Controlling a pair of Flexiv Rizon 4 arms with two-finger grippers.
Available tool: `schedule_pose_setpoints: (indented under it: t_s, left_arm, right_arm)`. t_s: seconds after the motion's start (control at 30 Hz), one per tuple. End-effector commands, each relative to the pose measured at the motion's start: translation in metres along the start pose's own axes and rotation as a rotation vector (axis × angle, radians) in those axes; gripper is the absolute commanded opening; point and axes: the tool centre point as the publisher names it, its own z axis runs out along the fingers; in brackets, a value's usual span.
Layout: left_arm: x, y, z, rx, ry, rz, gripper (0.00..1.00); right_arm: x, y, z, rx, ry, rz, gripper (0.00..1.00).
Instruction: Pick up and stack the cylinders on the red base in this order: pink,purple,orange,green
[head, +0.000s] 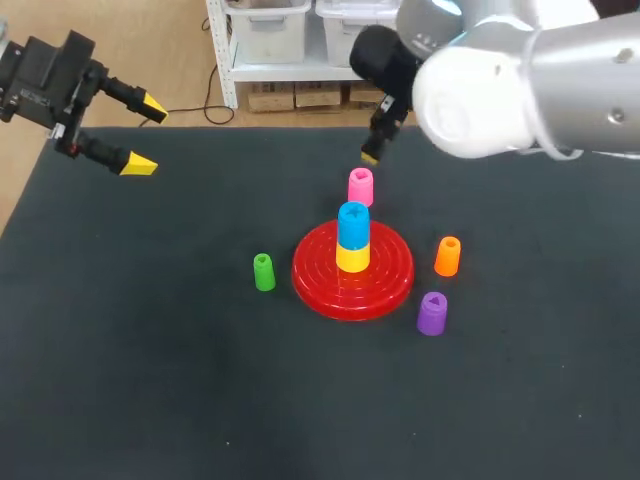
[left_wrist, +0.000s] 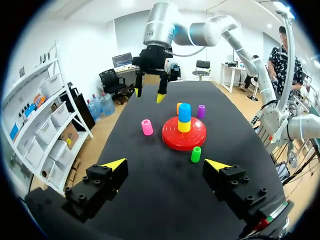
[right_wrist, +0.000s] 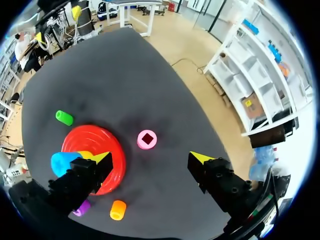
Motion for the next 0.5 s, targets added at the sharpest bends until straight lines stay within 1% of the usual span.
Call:
schedule_pose_setpoints:
  t_s: [0.03,0.13,0.27,0.3,0.5]
  left_arm:
    - [0.001,0.001,0.0,0.001,0.0,0.001,1.0]
    - [0.001,0.001,0.0,0.001,0.0,0.001,1.0]
    - [0.001,0.001,0.0,0.001,0.0,0.001,1.0]
    - [0.001,0.001,0.0,0.001,0.0,0.001,1.0]
    - [0.001,0.001,0.0,0.001,0.0,0.001,1.0]
  right_arm:
    - [-0.017,-0.007,0.022,-0.038,0.086,-0.019,1.0]
    - [-0.019,-0.003,0.032,-0.04,0.113,-0.035,1.0]
    - [-0.019,-0.002,0.044,-0.034,0.114,-0.042,1.0]
    - [-0.019,-0.003,0.048,-0.051,0.108,-0.033,1.0]
    - [-0.012,-0.004,0.065,-0.039,0.139,-0.02,1.0]
